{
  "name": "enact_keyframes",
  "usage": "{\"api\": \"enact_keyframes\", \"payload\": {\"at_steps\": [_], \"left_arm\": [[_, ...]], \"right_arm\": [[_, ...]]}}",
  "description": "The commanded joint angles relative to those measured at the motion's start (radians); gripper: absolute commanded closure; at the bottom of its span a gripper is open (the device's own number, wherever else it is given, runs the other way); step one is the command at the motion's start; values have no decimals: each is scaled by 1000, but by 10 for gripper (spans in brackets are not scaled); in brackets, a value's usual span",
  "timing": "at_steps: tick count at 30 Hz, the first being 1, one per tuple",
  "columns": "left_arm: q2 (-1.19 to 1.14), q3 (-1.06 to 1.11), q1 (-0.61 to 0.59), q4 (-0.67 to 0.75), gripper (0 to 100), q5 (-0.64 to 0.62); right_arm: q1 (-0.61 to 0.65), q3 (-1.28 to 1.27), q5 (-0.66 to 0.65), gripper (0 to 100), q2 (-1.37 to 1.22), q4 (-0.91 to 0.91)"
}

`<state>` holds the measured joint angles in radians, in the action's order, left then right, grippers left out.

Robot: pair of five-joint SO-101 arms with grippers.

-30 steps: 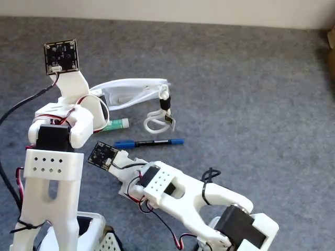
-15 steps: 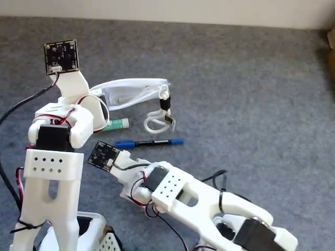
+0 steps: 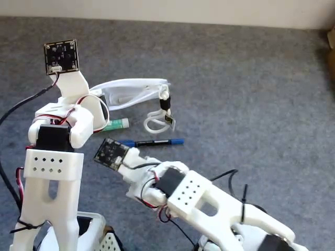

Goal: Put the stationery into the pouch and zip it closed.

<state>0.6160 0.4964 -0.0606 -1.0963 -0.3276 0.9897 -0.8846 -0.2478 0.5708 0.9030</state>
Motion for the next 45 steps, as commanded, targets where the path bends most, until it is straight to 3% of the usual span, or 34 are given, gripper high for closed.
{"api": "enact_keyframes", "payload": {"at_steps": [1, 14, 38, 45], "left_arm": [[-16, 13, -10, 5, 992, -14], [-16, 15, -10, 5, 992, -14], [-16, 18, -10, 5, 992, -14], [-16, 18, -10, 5, 992, -14]], "right_arm": [[-53, 8, -8, 995, 140, 13], [-59, -45, -6, 995, 472, 8], [-59, -45, 2, 995, 796, 4], [-61, -145, 2, 995, 849, -179]]}}
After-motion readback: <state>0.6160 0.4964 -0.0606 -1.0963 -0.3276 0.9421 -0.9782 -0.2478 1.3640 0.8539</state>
